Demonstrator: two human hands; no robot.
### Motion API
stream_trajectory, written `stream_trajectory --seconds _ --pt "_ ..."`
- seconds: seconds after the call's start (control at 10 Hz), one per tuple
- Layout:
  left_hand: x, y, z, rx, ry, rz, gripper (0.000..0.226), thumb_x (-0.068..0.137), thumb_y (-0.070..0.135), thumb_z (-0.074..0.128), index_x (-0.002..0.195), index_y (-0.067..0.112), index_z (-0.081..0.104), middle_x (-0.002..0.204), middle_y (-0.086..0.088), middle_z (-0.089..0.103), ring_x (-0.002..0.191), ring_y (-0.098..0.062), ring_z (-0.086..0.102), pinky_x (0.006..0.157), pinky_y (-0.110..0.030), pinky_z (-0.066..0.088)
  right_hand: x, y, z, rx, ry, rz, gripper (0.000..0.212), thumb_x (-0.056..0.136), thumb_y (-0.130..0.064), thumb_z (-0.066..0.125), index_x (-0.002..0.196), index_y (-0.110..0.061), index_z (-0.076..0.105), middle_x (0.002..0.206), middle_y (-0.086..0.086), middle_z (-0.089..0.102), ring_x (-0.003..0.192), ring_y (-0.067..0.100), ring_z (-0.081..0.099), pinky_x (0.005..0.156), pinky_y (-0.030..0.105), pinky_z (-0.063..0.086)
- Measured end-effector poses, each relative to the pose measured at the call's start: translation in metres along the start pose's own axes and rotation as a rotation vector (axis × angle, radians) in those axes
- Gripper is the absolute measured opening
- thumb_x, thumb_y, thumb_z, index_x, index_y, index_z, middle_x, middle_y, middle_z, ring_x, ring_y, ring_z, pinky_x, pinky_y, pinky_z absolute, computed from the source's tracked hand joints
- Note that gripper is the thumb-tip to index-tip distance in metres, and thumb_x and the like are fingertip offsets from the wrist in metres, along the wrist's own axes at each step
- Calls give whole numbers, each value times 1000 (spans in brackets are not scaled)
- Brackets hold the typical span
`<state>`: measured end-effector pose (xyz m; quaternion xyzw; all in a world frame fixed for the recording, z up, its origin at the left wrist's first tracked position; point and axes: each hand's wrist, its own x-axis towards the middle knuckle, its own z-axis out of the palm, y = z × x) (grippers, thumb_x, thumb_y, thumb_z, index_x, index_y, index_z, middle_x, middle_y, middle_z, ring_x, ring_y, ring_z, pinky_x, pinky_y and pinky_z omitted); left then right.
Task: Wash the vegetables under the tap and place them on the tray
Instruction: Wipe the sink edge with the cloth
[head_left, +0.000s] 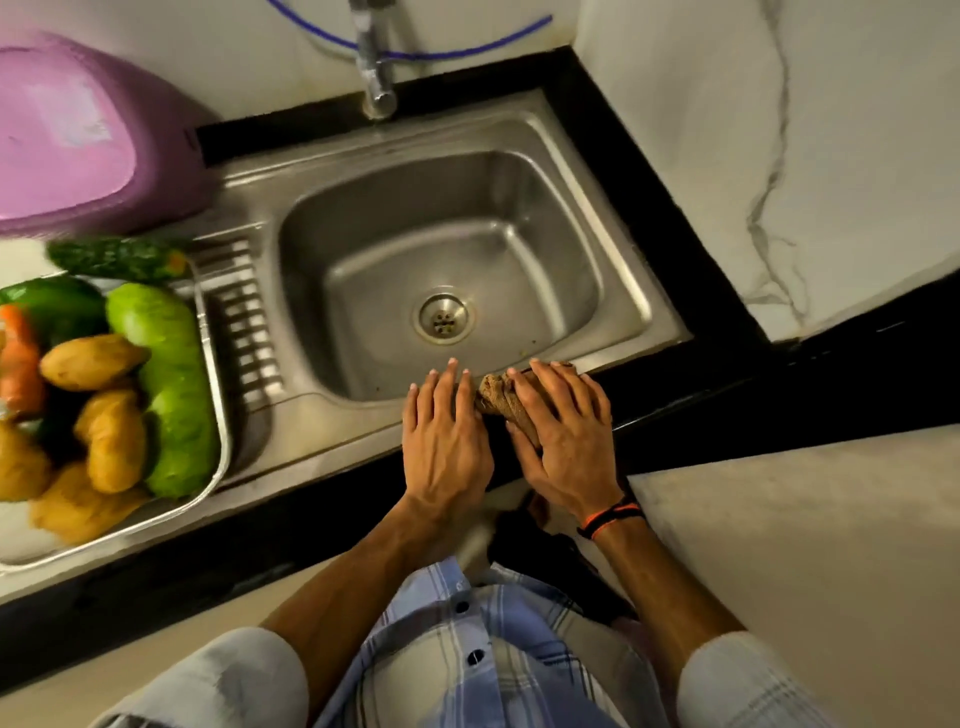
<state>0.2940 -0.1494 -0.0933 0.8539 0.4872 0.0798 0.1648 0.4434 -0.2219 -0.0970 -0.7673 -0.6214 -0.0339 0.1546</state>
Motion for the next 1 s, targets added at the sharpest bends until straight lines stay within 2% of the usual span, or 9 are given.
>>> stream_trajectory --seconds 0.2,0.4,0.6,0.7,0.8,0.9,1.0 --pt "50 76 27 1 -52 17 54 101 30 32 148 5 42 156 -16 38 145 -35 34 120 -51 21 15 93 -16 -12 -14 78 56 92 -45 55 144 -26 48 151 3 43 139 26 38 116 47 23" --pt "91 134 40 -19 -128 26 58 101 33 23 153 8 32 161 -14 29 148 -34 27 121 -51 19 32 175 -31 -69 -19 144 55 94 -47 50 144 -24 48 154 5 39 141 28 35 117 47 20" --pt "113 153 47 -44 -156 26 55 105 31 27 156 13 23 163 -13 23 150 -31 22 122 -50 17 52 195 -31 -81 -42 222 60 96 -48 47 150 -25 38 157 7 33 142 29 31 115 50 24" --pt "123 152 48 -58 -158 32 54 105 32 30 156 15 24 163 -12 24 150 -30 22 121 -50 20 59 199 -33 -75 -112 204 63 96 -52 45 152 -25 34 159 7 29 144 29 27 117 51 21" --pt "128 147 47 -45 -161 41 54 104 32 32 154 13 27 161 -14 28 148 -32 26 121 -50 21 60 197 -37 12 -106 217 71 93 -57 46 152 -21 33 160 8 27 146 28 25 120 50 16" --pt "132 139 37 -31 -154 32 55 105 33 30 154 10 27 162 -14 26 149 -32 24 122 -49 19 76 182 -48 118 -20 202 76 90 -56 51 150 -13 35 158 11 29 146 26 27 121 52 13" --pt "137 128 23 -10 -90 -33 56 105 33 31 155 9 27 163 -13 24 150 -31 22 122 -48 17 110 156 -50 158 -57 83 74 92 -55 47 149 -10 36 157 12 31 146 25 27 121 51 17"
